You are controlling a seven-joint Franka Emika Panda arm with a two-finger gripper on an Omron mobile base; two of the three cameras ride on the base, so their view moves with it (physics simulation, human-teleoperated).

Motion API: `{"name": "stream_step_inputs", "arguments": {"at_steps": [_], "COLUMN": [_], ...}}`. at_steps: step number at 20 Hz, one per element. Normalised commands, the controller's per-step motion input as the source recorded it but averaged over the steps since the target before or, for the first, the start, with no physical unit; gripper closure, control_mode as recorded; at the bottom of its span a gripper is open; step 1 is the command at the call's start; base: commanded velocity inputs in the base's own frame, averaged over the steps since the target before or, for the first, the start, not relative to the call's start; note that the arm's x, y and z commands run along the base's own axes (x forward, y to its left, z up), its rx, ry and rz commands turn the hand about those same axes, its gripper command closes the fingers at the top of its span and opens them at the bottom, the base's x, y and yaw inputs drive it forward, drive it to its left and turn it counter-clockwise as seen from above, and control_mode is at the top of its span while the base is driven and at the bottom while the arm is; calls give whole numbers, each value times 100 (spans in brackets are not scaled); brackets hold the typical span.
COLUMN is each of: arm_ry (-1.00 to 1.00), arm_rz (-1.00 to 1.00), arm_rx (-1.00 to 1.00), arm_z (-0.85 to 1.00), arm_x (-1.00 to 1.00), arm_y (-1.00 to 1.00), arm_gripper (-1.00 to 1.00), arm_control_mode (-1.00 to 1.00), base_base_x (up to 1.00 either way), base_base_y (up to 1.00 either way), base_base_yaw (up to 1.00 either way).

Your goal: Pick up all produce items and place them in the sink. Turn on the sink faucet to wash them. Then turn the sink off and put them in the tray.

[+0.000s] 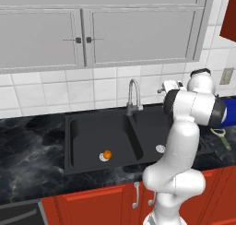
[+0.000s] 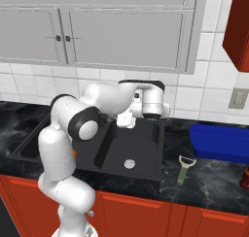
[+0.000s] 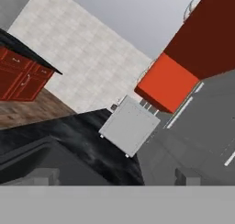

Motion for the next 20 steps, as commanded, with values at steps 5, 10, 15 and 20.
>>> {"name": "stream_step_inputs", "arguments": {"at_steps": [5,10,15,20], "arm_ry": [-30,-25,-1,-5], "arm_rz": [10,6,0,0], "arm_rx": [-26,-26,-14,-14], "arm_z": [36,13,-21,-12], "arm_x": [-61,-54,-12,-20], "arm_y": [44,51,49,30], "arm_gripper": [-100,-100,-100,-100], "arm_control_mode": [-100,-100,-100,-100], "base_base_x": [0,0,0,0], "base_base_y": [0,0,0,0], "base_base_yaw": [0,0,0,0]}}
